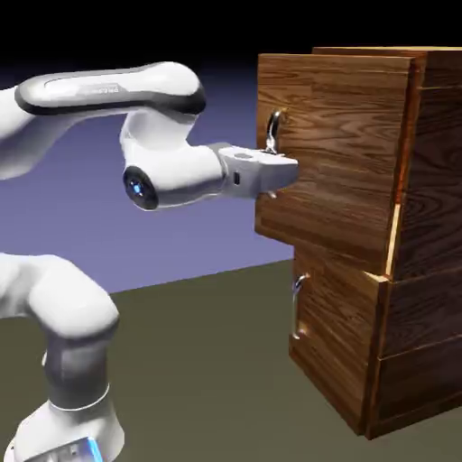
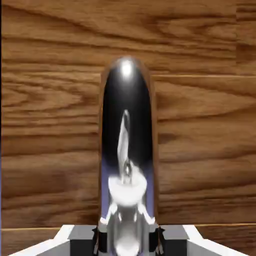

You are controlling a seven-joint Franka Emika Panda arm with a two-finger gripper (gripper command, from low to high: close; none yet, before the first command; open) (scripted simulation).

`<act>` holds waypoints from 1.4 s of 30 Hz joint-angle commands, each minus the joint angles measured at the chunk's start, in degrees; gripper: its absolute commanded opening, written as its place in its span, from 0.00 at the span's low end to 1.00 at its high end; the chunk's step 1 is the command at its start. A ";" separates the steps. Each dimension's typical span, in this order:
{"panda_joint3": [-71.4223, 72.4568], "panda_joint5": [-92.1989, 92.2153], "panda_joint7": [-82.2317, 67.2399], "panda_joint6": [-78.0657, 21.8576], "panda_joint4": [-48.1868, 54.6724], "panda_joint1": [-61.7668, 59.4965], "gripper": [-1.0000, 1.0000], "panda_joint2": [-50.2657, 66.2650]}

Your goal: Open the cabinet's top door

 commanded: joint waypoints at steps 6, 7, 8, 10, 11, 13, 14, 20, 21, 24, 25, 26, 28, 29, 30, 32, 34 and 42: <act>-3.48 -14.95 11.30 0.89 -3.30 3.46 0.00 -5.06; -3.71 -17.44 13.50 0.27 -3.91 3.14 0.00 -5.65; -3.92 -19.94 15.70 -0.59 -4.52 2.60 0.00 -6.20; -4.40 -24.92 20.03 -3.07 -5.72 0.94 0.00 -7.27; -4.72 -27.41 22.12 -4.73 -6.29 -0.18 0.00 -7.81; -5.71 -32.40 25.95 -8.80 -7.27 -2.76 0.00 -8.92; -6.44 -34.89 27.65 -11.17 -7.66 -4.13 0.00 -9.50; -13.22 -47.73 33.84 -26.12 -7.73 -10.70 0.00 -11.81; -14.63 -49.60 34.40 -28.62 -7.38 -11.43 0.00 -11.95; -19.17 -54.90 35.60 -36.09 -5.74 -12.93 0.00 -11.91; -20.76 -56.58 35.87 -38.58 -4.99 -13.18 0.00 -11.75; -22.39 -58.22 36.10 -41.08 -4.13 -13.30 0.00 -11.53; -25.69 -61.37 36.43 -46.06 -2.12 -13.14 0.00 -10.92; -27.36 -62.88 36.56 -48.55 -0.95 -12.85 0.00 -10.54; -29.04 -64.35 36.67 -51.04 0.31 -12.41 0.00 -10.13; -32.41 -67.16 36.84 -56.03 3.14 -11.09 0.00 -9.22; -35.76 -69.79 37.00 -61.01 6.37 -9.20 0.00 -8.25; -48.19 -78.26 38.08 -80.30 22.25 3.14 0.00 -5.26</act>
